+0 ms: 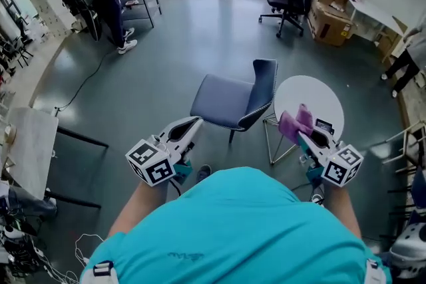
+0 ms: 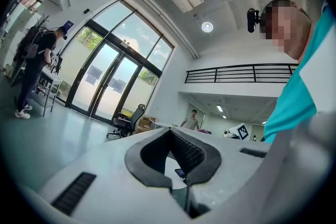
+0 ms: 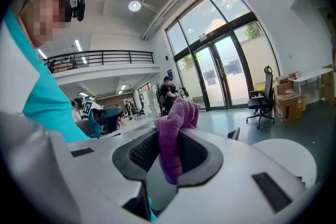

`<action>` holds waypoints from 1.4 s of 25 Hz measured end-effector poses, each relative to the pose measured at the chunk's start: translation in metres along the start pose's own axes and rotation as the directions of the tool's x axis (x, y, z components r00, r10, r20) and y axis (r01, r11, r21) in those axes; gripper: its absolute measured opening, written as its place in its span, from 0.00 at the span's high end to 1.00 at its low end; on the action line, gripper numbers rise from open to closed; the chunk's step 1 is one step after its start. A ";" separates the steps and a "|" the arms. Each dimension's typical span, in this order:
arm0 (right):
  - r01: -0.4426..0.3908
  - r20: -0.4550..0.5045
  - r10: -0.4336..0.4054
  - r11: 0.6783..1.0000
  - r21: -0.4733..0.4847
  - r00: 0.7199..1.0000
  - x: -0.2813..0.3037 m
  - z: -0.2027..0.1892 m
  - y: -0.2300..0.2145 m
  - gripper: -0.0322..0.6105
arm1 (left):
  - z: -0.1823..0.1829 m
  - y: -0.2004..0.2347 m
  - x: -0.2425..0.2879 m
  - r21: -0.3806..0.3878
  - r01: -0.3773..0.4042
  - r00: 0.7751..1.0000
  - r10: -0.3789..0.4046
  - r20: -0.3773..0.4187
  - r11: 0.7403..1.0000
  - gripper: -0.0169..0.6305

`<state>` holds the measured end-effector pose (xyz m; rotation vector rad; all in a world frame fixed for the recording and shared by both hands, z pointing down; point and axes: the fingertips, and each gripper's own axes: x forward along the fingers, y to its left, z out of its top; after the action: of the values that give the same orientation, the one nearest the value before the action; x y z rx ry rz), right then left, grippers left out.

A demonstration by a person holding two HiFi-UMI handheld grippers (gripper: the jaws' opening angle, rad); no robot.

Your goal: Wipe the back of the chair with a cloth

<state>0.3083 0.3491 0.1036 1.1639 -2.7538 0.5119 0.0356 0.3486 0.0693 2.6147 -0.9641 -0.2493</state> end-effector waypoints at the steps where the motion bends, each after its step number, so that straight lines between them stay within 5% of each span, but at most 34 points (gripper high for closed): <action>1: 0.011 0.001 -0.011 1.000 -0.004 1.000 0.021 0.007 0.004 0.81 | 0.009 0.022 -0.001 -0.003 0.012 1.000 -0.012 0.000 1.000 0.98; 8: 0.093 0.007 -0.092 0.996 -0.016 0.996 0.140 0.056 0.016 0.81 | 0.075 0.149 0.004 0.041 0.101 0.994 -0.099 -0.035 0.994 0.98; 13: 0.129 -0.028 -0.129 0.992 0.002 0.991 0.187 0.061 0.005 0.81 | 0.088 0.205 0.028 0.031 0.135 0.990 -0.134 -0.045 0.990 0.98; 23: 0.138 -0.045 -0.137 0.990 0.020 0.989 0.209 0.078 -0.083 0.81 | 0.078 0.237 0.102 -0.005 0.111 0.991 -0.111 -0.074 0.994 0.98; 29: 0.048 -0.063 -0.047 0.999 0.011 0.997 0.212 0.095 -0.180 0.81 | 0.071 0.231 0.185 0.016 0.017 0.998 -0.016 -0.066 1.000 0.98; 35: -0.040 -0.131 0.036 0.999 -0.030 0.991 0.227 0.113 -0.265 0.81 | 0.044 0.233 0.254 -0.070 -0.075 0.995 0.070 -0.070 0.995 0.98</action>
<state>0.3414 -0.0157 0.1189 1.0344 -2.6674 0.5258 0.0760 0.0058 0.1040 2.5006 -1.0060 -0.1731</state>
